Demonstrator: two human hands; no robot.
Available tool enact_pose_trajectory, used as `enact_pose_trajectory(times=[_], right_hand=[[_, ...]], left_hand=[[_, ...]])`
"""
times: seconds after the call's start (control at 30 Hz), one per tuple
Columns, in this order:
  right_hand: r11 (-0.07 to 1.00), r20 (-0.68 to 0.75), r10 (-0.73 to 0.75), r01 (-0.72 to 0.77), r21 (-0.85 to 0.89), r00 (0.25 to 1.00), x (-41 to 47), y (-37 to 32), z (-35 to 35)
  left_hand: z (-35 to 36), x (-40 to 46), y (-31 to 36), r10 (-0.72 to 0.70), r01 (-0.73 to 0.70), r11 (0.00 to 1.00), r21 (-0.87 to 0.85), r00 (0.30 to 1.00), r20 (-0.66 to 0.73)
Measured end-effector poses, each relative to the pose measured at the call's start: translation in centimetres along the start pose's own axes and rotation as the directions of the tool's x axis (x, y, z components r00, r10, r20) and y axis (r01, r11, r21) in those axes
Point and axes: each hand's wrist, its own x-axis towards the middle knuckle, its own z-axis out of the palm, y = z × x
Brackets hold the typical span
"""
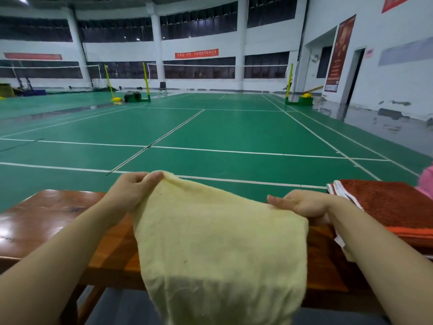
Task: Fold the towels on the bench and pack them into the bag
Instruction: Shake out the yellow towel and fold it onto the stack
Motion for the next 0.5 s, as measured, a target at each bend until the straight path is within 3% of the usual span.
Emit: enact_pose_trajectory(times=[0.07,0.17,0.27,0.33,0.5], right_hand=[[0.999,0.026,-0.037,0.037,0.031,0.999,0.1,-0.3,0.0],[0.989,-0.090,-0.081,0.091,0.118,0.993,0.4,-1.1,-0.2],[0.994,-0.275,-0.108,0.104,-0.030,0.955,1.2,-1.8,-0.9],[0.995,-0.289,-0.092,0.082,-0.048,0.953,1.5,-2.3,-1.4],[0.964,-0.209,-0.037,0.089,0.249,0.977,1.9,-4.4,-2.3]], left_hand=[[-0.4,0.1,0.3,0.001,-0.001,0.999,0.046,1.000,0.008],[-1.0,0.0,0.8,0.008,-0.008,0.992,0.128,1.000,0.005],[-1.7,0.1,1.5,-0.011,0.002,0.979,0.205,0.999,0.042],[-2.1,0.4,2.1,-0.016,-0.013,0.959,0.285,0.995,0.099],[-2.3,2.2,3.4,-0.129,0.052,0.909,0.414,0.979,0.160]])
